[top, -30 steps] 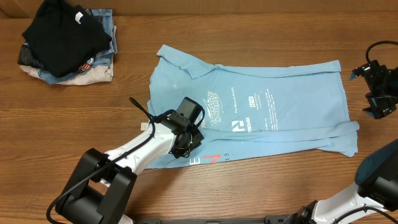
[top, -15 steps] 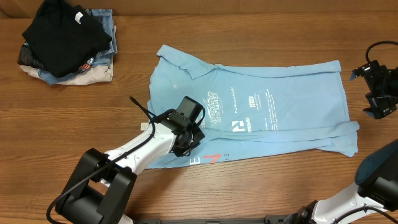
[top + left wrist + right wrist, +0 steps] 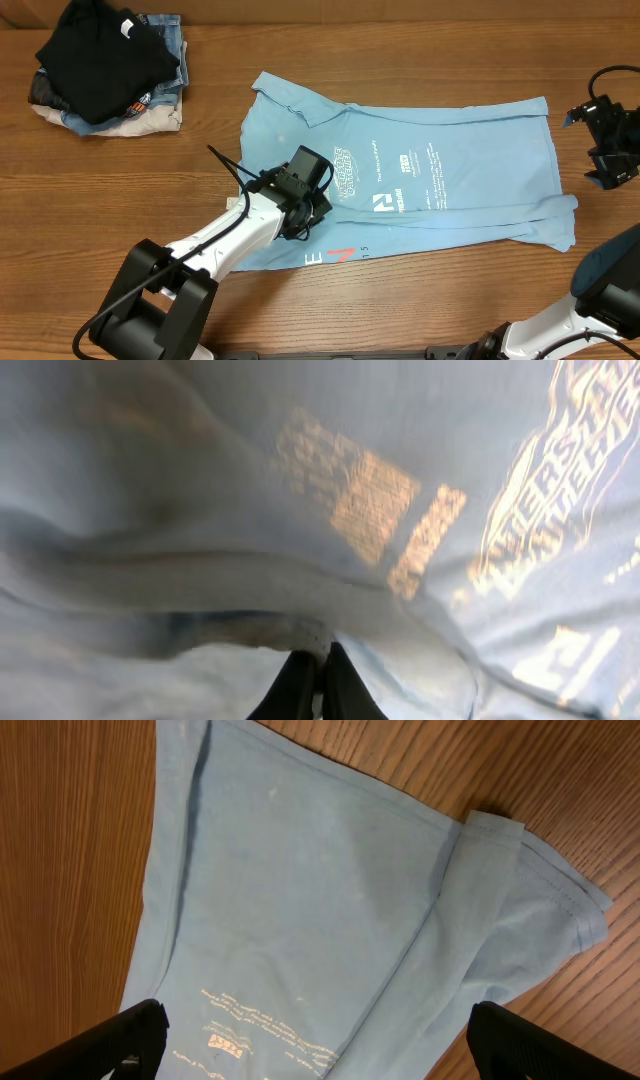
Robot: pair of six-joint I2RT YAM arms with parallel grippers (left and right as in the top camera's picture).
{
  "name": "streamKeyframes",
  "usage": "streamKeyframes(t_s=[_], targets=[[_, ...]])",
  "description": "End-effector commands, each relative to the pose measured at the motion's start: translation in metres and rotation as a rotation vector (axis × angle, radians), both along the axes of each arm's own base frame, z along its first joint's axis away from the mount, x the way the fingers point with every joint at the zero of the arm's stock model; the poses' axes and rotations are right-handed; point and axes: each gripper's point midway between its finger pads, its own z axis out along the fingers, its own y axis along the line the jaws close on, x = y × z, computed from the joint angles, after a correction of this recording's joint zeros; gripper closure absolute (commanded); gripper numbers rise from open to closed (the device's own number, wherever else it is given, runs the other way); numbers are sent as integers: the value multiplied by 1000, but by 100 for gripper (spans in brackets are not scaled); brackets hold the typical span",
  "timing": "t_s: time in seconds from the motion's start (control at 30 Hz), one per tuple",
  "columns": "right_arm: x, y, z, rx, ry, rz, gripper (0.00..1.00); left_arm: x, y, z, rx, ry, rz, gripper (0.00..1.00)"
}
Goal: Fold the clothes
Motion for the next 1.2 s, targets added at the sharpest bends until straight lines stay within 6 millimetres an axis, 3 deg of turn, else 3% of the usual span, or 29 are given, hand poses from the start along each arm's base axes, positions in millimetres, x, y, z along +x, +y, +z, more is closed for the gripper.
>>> streamKeyframes(t_s=[0.0,0.13,0.43,0.7,1.0,1.03,1.1,1.17], targets=[[2,-2,8,-28,-18,9,0,20,9,13,83,-113,-15,95],[2,-2,8,-28,-19,9,0,32,11,17,110,-172,-19,96],[2,-2,8,-28,-18,9,0,58,-4,32,67,-305,-52,95],[2,-2,8,-28,-18,9,0,68,-9,20,70,-326,-56,94],[2,-2,8,-28,-19,9,0,81,-27,3,44,-369,-162,88],[2,-2,8,-28,-19,9,0,81,-29,3,40,-371,-171,86],[2,-2,8,-28,-19,9,0,81,-29,2,45,-375,-185,73],[2,-2,8,-28,-19,9,0,82,-29,3,61,-386,-219,69]])
